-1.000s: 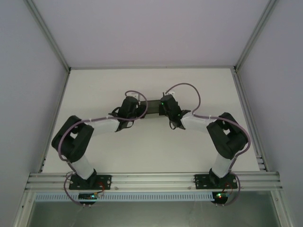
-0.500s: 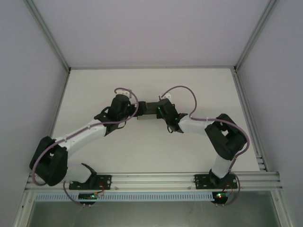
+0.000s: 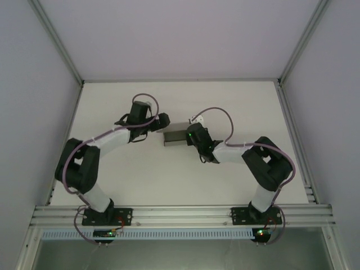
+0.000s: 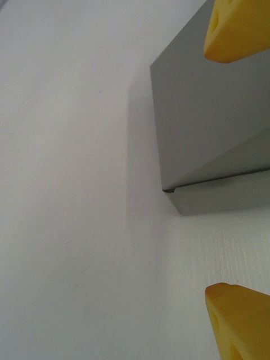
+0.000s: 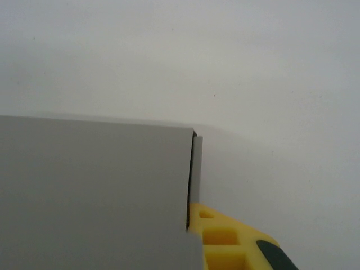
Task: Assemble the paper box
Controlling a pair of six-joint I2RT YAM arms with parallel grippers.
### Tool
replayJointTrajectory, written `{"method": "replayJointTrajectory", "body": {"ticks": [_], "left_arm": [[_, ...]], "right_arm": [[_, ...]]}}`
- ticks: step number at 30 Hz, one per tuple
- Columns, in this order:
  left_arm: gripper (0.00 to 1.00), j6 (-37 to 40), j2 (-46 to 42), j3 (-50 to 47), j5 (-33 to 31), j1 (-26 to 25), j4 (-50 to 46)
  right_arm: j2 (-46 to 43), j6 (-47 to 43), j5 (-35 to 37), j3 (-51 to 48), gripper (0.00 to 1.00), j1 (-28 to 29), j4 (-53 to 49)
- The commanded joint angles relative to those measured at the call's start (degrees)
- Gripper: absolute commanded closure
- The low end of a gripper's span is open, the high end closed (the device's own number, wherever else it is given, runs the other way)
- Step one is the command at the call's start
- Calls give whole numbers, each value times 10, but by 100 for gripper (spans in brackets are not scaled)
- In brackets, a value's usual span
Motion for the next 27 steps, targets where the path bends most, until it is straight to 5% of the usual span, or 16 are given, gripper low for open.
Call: {"method": "replayJointTrajectory", "body": {"ticks": [1, 13, 24, 27], "left_arm": [[0, -22, 27, 15, 80, 3, 44], [24, -29, 81, -27, 97, 5, 71], [43, -33, 111, -57, 107, 23, 107], [48, -34, 125, -64, 123, 33, 125]], "right_arm": [[0, -17, -6, -17, 89, 6, -46], [-70, -23, -11, -42, 62, 22, -90], [-241, 13, -131, -128, 2, -36, -205], [-264, 15, -184, -135, 1, -74, -198]]}}
